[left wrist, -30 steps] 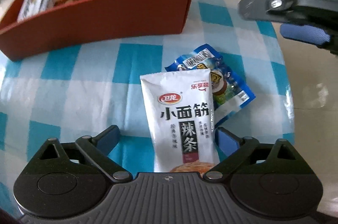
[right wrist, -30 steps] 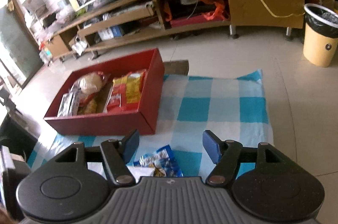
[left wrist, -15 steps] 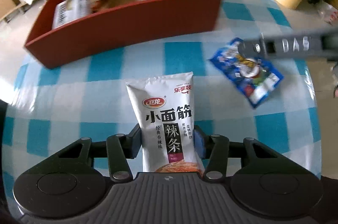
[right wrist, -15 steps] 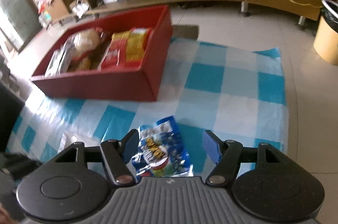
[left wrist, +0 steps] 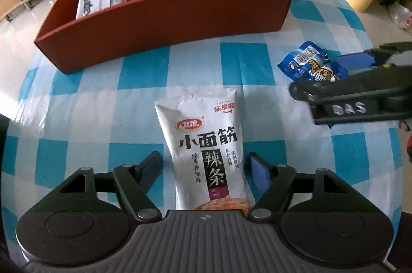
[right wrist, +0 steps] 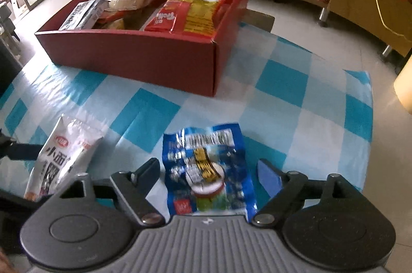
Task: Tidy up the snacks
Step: 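Close the left tool on the white bag while the right tool grasps the blue sausage bag, then carry the white bag in the left tool while the right tool carries the blue bag over the box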
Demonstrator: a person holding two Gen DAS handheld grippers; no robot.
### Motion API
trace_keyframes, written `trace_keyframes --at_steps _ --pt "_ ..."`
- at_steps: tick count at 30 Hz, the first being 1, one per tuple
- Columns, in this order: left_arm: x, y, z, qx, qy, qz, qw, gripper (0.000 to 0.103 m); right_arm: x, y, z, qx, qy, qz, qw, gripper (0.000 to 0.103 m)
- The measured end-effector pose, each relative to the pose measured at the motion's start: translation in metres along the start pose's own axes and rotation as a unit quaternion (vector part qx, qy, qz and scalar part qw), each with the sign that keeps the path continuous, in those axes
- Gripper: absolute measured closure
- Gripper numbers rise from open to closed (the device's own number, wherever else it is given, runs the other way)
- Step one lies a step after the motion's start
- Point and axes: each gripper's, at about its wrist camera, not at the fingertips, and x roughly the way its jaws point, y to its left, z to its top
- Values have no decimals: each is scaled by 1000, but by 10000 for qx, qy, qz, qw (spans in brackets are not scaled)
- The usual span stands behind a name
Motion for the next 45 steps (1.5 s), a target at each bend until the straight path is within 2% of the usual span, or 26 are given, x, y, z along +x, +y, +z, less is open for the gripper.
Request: trace_keyframes --at_steps 3,5,7,8,14,20,26,32,45 --pt "1 1 -2 -23 -35 30 10000 19 0 2 -8 -196 -66 -44 9998 18" --pt "-1 -1 -1 -47 -37 -11 10000 28 -1 4 -7 -146 -76 -78 9998 21" --pt "-4 -3 -1 -9 -75 -12 10000 38 -5 3 -7 -100 -89 -75 9999 33" --pt "-5 -3 0 9 -95 -19 10000 42 -7 1 -8 -37 -107 -68 9999 34" --pt "-10 1 -1 -74 -68 -181 9998 46 -21 -1 -20 256 -194 -130 9994 35" --pt "-23 6 2 -164 -251 -215 9993 49 -49 4 -21 646 -609 144 9959 35" --pt "-33 15 10 -342 -422 -232 9983 49 -65 10 -12 784 -970 425 9913 35" --pt "-42 19 17 -377 -626 -114 9973 49 -68 11 -1 808 -1158 512 9887 35" --pt "-49 27 31 -438 -847 75 9954 49 -61 13 16 800 -1256 571 9872 35"
